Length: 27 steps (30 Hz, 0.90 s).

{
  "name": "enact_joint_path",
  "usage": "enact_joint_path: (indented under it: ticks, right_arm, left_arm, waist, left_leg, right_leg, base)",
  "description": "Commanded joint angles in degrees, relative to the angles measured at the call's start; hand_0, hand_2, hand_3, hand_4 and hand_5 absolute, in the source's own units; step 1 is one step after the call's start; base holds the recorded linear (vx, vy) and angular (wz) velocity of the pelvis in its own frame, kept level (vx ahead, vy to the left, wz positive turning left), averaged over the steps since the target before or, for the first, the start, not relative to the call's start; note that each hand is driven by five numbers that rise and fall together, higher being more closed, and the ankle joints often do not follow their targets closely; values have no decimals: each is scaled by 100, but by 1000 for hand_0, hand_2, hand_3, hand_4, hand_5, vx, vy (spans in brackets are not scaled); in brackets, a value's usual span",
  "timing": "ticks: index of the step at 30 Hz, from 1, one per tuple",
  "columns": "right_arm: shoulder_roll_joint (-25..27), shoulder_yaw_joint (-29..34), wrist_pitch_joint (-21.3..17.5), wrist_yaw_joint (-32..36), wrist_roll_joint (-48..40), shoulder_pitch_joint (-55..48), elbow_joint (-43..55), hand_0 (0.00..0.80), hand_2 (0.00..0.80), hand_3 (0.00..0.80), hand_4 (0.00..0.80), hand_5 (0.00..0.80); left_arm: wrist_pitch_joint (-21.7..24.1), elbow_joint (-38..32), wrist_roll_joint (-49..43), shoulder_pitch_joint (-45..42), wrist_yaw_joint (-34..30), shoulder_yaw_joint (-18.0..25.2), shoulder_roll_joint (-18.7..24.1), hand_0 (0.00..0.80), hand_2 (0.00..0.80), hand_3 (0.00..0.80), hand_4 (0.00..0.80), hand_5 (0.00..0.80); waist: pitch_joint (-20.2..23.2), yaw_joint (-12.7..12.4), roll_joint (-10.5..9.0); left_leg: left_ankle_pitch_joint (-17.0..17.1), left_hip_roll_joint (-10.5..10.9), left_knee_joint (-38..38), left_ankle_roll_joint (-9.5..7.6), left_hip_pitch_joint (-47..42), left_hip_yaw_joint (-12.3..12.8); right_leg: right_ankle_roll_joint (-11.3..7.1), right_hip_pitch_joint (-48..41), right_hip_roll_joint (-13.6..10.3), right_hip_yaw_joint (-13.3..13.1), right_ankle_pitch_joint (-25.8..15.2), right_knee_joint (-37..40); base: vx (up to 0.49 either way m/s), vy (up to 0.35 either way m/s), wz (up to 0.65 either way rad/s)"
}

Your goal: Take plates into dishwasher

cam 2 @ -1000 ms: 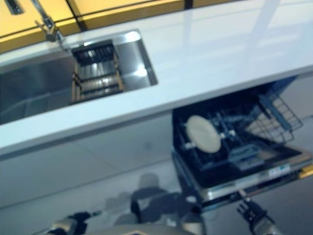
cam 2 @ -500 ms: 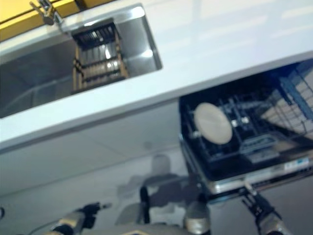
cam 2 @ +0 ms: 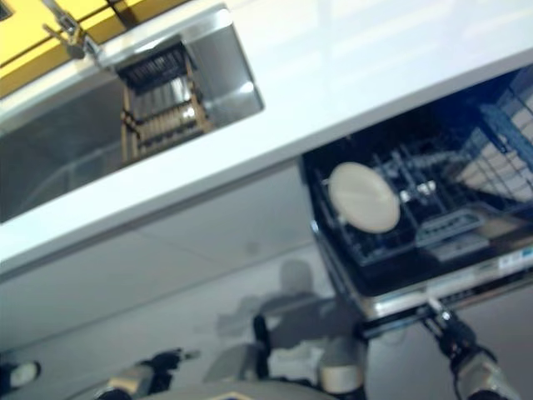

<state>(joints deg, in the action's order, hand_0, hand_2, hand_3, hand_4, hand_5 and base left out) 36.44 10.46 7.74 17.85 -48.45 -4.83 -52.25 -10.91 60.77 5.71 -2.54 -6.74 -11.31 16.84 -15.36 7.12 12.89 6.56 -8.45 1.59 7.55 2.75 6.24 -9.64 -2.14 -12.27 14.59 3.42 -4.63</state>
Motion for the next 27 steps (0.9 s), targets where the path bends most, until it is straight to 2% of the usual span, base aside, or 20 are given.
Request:
enact_joint_path:
  ticks: [1,5,11,18,20,27]
  right_arm:
    - [-245,-311,-550,877,-509,1544,1778,0,0,0,0,0]
    - [-275,-447,-667,859,-697,1934,2091,0,0,0,0,0]
    - [-458,-701,-833,582,-887,2301,2600,0,0,0,0,0]
    - [-602,-890,-974,218,-1024,2603,3137,0,0,0,0,0]
    - [-621,-944,-1042,93,-1038,2718,3242,0,0,0,0,0]
    - [-468,-1019,-918,-130,-997,2958,3334,0,0,0,0,0]
  left_arm:
    - [30,-75,-142,79,23,-241,156,0,0,0,0,0]
    - [99,22,-152,9,46,-288,109,0,0,0,0,0]
    - [140,96,-257,-42,73,-290,158,0,0,0,0,0]
    - [96,132,-426,43,101,-276,297,0,0,0,0,0]
    - [87,176,-497,107,113,-277,343,0,0,0,0,0]
    - [39,247,-606,200,117,-235,396,0,0,0,0,0]
  waist:
    - [266,-456,-161]
    - [361,-557,-165]
    - [478,-687,-294]
    - [617,-832,-613]
    - [695,-877,-768]
    - [872,-942,-992]
  left_leg:
    - [-7,22,-59,41,34,202]
    - [-19,15,-55,46,-8,209]
    - [-16,6,-22,49,-58,178]
    - [-43,-57,-14,46,-102,139]
    - [-55,-86,8,48,-118,116]
    - [-65,-139,55,58,-171,122]
  right_leg:
    - [661,400,106,101,640,-1022]
    - [652,256,109,145,616,-905]
    - [641,25,153,211,558,-693]
    - [630,-261,236,302,456,-408]
    - [615,-354,287,307,387,-257]
    - [577,-497,376,301,263,13]
  base:
    - [46,39,-3]
    - [36,26,-4]
    - [0,-5,0]
    - [9,-86,0]
    - [11,-117,9]
    - [17,-53,12]
